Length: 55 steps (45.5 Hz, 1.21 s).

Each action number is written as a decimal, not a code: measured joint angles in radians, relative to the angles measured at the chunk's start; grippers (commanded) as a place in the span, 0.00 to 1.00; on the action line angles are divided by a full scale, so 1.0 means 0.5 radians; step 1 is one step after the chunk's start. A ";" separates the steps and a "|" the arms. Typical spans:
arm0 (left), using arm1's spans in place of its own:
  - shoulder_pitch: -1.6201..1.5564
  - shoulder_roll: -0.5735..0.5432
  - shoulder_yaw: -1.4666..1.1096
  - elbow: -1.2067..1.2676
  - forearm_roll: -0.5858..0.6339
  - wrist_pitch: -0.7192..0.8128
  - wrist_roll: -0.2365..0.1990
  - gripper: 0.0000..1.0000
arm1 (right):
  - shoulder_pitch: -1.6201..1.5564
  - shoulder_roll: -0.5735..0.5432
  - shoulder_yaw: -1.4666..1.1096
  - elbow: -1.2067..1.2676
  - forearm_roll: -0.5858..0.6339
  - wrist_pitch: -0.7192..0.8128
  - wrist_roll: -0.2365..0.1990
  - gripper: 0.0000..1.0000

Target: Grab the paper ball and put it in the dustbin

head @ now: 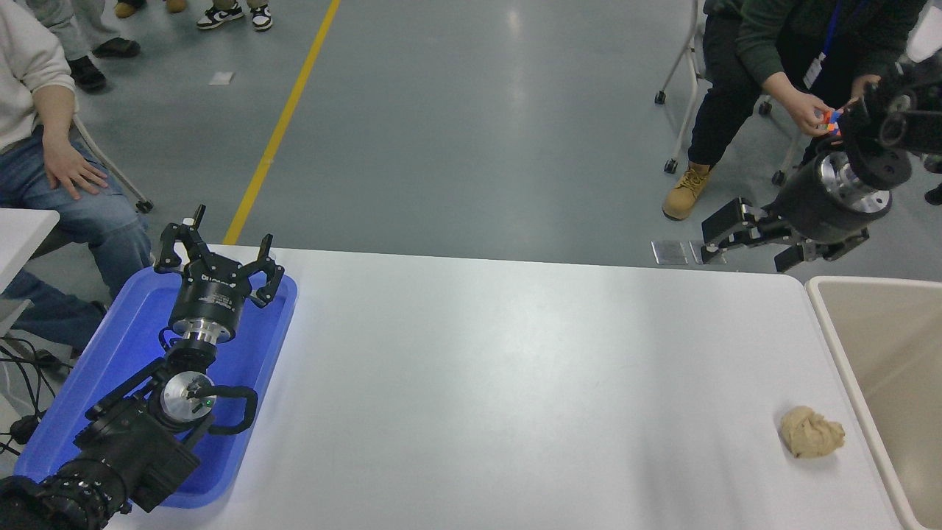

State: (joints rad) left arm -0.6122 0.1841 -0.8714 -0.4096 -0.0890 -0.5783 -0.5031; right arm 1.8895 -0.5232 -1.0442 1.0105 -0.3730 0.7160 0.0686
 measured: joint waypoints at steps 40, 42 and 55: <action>0.000 0.000 0.000 0.000 0.000 0.000 0.000 1.00 | -0.680 -0.214 0.026 -0.164 -0.104 -0.482 0.008 1.00; 0.000 0.000 0.000 0.000 0.000 0.000 0.000 1.00 | -0.724 -0.214 0.028 -0.166 -0.111 -0.523 0.008 1.00; 0.000 0.000 0.000 0.000 0.000 0.000 0.000 1.00 | -1.013 -0.214 0.083 -0.174 -0.136 -0.760 0.022 1.00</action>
State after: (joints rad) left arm -0.6120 0.1841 -0.8713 -0.4095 -0.0890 -0.5783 -0.5031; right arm 1.3829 -0.6300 -1.0027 0.9234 -0.4412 0.3361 0.0796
